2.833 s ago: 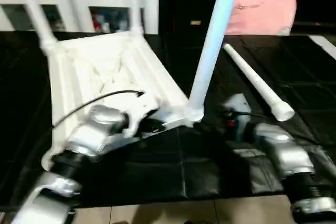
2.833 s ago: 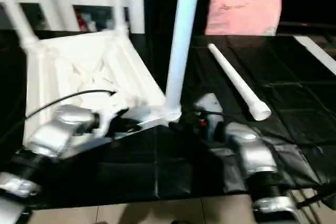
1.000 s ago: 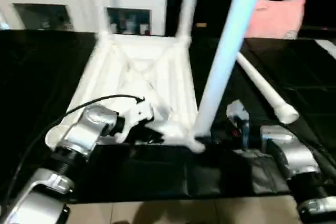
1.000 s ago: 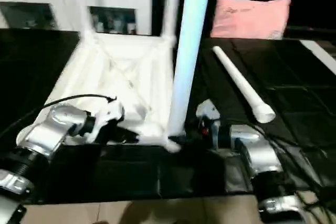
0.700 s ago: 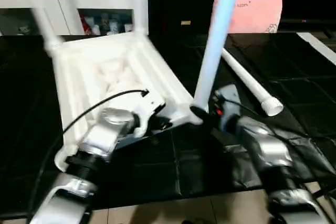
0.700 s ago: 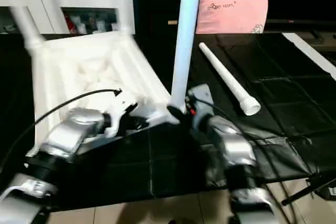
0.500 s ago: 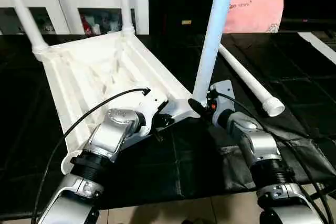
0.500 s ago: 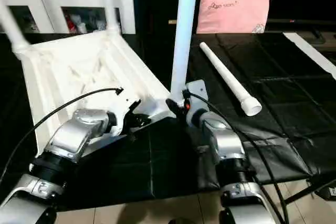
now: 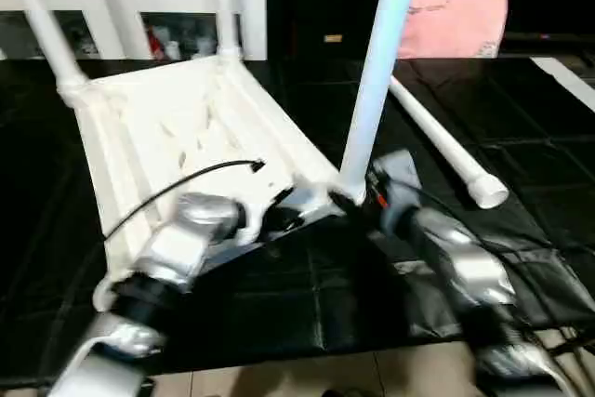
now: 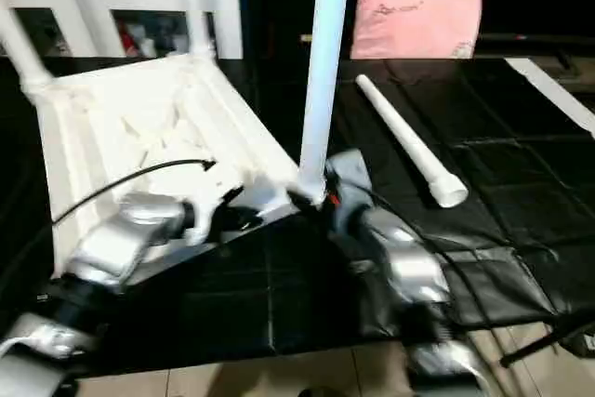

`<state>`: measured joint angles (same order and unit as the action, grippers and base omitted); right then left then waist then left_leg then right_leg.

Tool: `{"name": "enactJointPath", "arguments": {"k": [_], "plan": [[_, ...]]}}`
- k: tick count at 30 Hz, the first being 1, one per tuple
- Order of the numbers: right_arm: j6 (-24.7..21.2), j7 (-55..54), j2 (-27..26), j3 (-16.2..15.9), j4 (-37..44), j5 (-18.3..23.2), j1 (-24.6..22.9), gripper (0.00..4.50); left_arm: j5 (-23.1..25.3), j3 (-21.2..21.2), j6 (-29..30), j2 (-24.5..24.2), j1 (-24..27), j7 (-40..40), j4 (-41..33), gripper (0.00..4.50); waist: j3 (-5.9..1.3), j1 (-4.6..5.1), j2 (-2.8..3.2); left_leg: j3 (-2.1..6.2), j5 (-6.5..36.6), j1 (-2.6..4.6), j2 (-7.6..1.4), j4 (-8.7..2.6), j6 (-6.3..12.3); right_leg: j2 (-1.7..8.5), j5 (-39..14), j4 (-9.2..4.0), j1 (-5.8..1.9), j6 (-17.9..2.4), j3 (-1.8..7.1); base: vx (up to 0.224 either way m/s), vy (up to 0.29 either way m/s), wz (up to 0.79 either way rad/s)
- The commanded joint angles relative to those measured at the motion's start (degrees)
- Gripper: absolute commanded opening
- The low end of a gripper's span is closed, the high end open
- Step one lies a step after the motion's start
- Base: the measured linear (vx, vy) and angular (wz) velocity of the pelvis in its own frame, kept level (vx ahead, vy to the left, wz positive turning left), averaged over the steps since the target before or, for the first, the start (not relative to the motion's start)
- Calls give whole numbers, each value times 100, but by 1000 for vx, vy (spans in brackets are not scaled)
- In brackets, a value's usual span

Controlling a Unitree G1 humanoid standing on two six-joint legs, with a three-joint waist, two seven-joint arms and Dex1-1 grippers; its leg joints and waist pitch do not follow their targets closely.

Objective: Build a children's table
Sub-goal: Rotate leg to tighten

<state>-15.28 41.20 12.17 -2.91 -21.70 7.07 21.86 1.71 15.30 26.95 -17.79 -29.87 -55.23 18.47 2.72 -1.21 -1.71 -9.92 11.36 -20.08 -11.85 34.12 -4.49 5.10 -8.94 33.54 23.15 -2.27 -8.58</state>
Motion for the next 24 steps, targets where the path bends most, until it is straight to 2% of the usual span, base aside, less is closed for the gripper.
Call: {"name": "enactJointPath", "arguments": {"k": [1, 5, 7, 11, 13, 15, 18, 21, 24], "plan": [[194, 920, 371, -301, 88, 31, -192, 444, -294, 128, -690, -159, -72, -669, -104, 0, -344, -59, -1, 40, 1127, 7, -167, -376, 364, 406, -2215, -499, -332, -595, 399, 0, 0, 0], [241, 1339, 729, -214, 112, 190, -158, 444, -396, 201, -964, -357, -67, -1150, -11, 0, -351, -100, 1, 40, 1085, 8, -178, -385, 391, 395, -2003, -464, -334, -678, 407, 0, 0, 0], [285, 1591, 920, -181, 88, 261, -96, 444, -369, 277, -1117, -480, -82, -1358, 60, 0, -360, -147, 30, 41, 1037, 20, -198, -386, 378, 392, -1832, -439, -335, -761, 414, 0, 0, 0], [358, 2091, 1204, -181, 58, 358, 28, 444, -332, 405, -1380, -686, -91, -1766, 144, 0, -367, -209, 28, 39, 1013, 19, -197, -389, 360, 397, -1659, -401, -353, -857, 416, 0, 0, 0], [440, 2716, 1494, -360, 13, 364, 157, 444, -315, 564, -1712, -844, -125, -2170, 273, 0, -366, -240, 20, 37, 1029, 19, -186, -379, 387, 396, -1727, -408, -355, -851, 409, 0, 0, 0], [578, 2869, 1546, -450, -62, 308, 247, 444, -308, 628, -1819, -877, -147, -2313, 307, 0, -365, -250, 2, 31, 974, 15, -201, -382, 386, 405, -1722, -401, -356, -846, 419, 0, 0, 0], [734, 3094, 1578, -598, -143, 252, 349, 444, -302, 697, -1923, -896, -177, -2458, 325, 0, -368, -272, 12, 28, 994, 27, -206, -380, 356, 407, -1786, -401, -348, -866, 414, 0, 0, 0], [1008, 3378, 1590, -858, -264, 87, 433, 444, -272, 761, -2032, -898, -219, -2593, 350, 0, -380, -337, 38, 26, 916, 36, -223, -379, 335, 404, -1572, -368, -344, -937, 420, 0, 0, 0], [1055, 3635, 1581, -976, -382, 94, 512, 444, -245, 803, -2125, -889, -250, -2657, 398, 0, -387, -361, 17, 22, 923, 33, -230, -381, 327, 399, -1431, -344, -358, -997, 424, 0, 0, 0]]}}
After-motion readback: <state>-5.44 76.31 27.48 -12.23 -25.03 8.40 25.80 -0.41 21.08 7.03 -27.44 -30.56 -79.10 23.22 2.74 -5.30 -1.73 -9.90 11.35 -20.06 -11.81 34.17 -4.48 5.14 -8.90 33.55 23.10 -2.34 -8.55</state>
